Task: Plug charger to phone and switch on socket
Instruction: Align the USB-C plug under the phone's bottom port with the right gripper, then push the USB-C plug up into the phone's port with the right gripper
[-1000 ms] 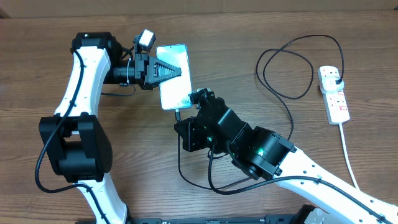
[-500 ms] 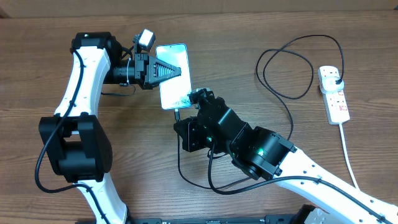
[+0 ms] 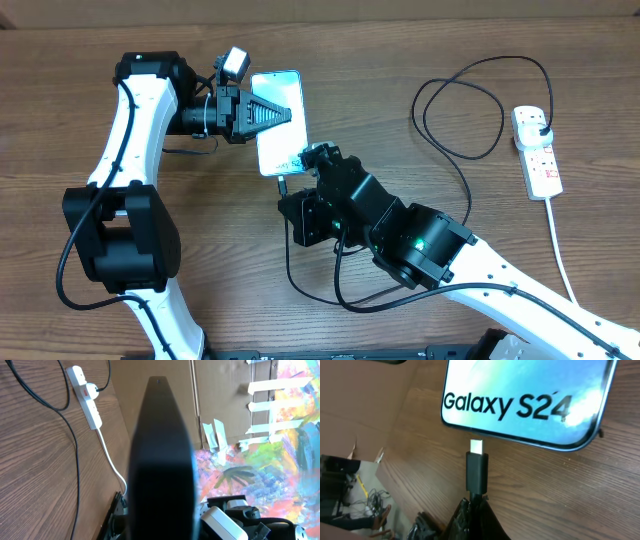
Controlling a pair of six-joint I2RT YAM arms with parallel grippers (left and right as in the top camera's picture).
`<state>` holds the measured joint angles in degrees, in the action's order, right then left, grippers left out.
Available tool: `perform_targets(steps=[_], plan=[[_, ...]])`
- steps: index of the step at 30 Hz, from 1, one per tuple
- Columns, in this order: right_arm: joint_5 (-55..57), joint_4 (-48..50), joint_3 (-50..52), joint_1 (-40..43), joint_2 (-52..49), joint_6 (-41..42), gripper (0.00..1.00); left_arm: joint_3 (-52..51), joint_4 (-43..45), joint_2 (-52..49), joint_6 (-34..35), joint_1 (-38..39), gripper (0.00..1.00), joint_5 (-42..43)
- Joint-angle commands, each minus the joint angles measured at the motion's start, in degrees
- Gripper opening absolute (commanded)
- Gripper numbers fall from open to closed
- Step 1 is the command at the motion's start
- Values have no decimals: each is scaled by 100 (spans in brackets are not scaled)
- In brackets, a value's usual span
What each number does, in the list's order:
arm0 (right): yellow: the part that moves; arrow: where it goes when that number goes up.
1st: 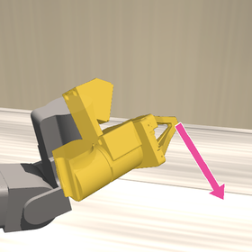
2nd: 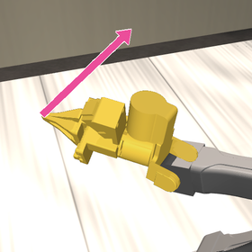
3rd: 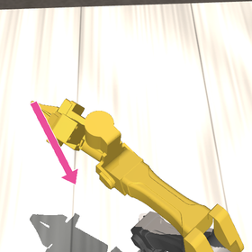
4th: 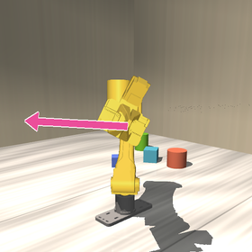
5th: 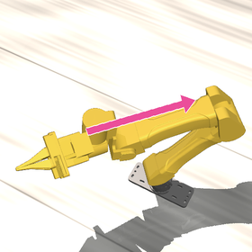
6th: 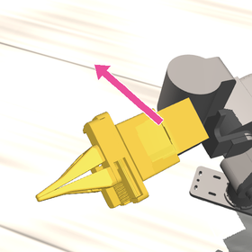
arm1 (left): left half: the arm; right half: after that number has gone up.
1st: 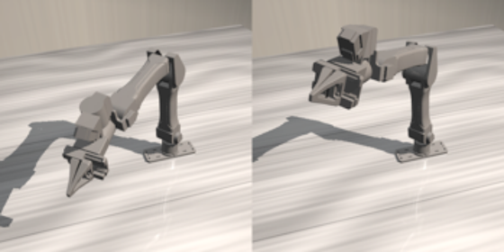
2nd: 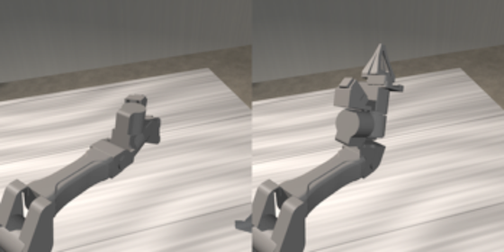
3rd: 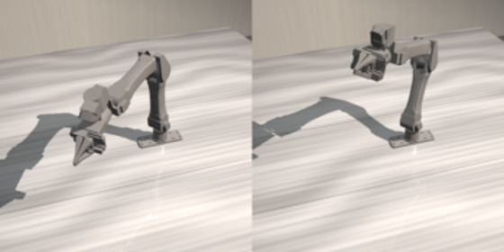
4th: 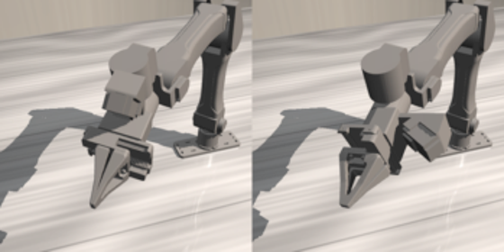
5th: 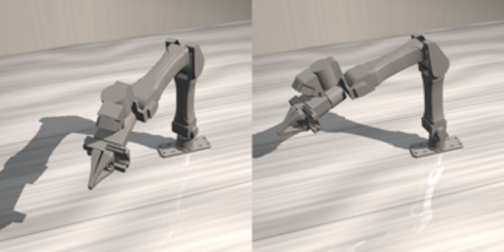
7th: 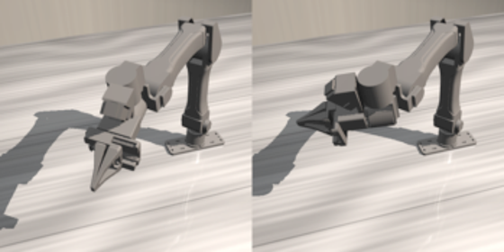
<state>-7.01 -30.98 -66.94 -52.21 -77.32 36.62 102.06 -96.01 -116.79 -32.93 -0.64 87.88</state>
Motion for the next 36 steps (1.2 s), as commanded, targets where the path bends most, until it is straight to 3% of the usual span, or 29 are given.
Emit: perform_targets(steps=[1, 36], plan=[[-46, 4, 22, 22, 7, -114, 4, 116, 9, 151, 87, -11, 4, 243], [872, 136, 22, 22, 7, 153, 4, 116, 15, 151, 144, -9, 4, 254]])
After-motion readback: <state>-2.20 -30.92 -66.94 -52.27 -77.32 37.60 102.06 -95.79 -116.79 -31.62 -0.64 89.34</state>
